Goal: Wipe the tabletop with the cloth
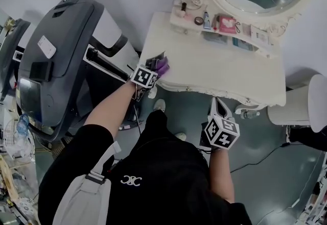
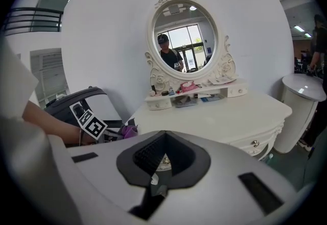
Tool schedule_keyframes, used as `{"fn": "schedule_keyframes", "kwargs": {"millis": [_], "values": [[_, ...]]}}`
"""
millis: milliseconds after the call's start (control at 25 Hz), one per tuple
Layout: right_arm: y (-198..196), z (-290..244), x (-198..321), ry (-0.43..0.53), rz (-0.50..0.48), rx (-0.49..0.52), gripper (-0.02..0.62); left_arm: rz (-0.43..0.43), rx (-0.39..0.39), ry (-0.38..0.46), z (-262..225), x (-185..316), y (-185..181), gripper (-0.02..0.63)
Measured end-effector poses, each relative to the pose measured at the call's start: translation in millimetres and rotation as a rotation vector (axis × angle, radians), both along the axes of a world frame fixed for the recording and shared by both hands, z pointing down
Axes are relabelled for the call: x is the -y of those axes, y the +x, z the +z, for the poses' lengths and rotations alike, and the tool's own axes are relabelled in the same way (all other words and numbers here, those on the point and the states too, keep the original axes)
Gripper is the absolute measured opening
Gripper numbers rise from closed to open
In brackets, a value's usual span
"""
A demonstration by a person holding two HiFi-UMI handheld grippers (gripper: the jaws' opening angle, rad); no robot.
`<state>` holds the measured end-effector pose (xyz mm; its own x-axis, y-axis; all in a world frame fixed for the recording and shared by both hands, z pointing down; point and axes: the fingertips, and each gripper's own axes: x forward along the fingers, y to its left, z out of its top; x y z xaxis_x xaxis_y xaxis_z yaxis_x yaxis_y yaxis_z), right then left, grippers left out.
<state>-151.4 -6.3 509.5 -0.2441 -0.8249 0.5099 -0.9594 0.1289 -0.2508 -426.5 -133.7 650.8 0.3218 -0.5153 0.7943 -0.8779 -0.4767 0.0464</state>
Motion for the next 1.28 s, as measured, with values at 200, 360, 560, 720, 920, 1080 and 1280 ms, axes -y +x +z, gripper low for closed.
{"fn": "schedule_keyframes", "kwargs": {"millis": [200, 360, 560, 720, 920, 1080, 1280], "values": [[27.4, 1.4, -15.9, 0.005, 0.062, 0.007, 0.003, 0.046, 0.016, -0.013, 1.2, -1.0, 28.3, 0.055], [50.5, 0.2, -32.3, 0.013, 0.104, 0.001, 0.003, 0.105, 0.017, -0.021, 2.7, -2.8, 63.1, 0.055], [98.2, 7.7, -62.8, -0.001, 0.190, -0.048, 0.003, 0.164, 0.006, -0.009, 2.0, -5.6, 119.8, 0.055], [126.6, 10.3, -80.9, -0.012, 0.266, -0.023, 0.003, 0.238, 0.009, -0.005, 3.8, -11.7, 169.4, 0.055], [144.5, 18.0, -98.5, -0.030, 0.317, -0.016, 0.003, 0.333, 0.020, 0.001, 4.1, -15.1, 214.4, 0.055], [172.3, 22.2, -107.0, -0.037, 0.374, -0.015, 0.003, 0.400, 0.026, -0.002, 5.2, -15.0, 246.8, 0.055], [206.7, 22.5, -100.5, -0.039, 0.413, 0.002, 0.003, 0.428, 0.022, -0.009, 6.0, -12.5, 289.5, 0.055]]}}
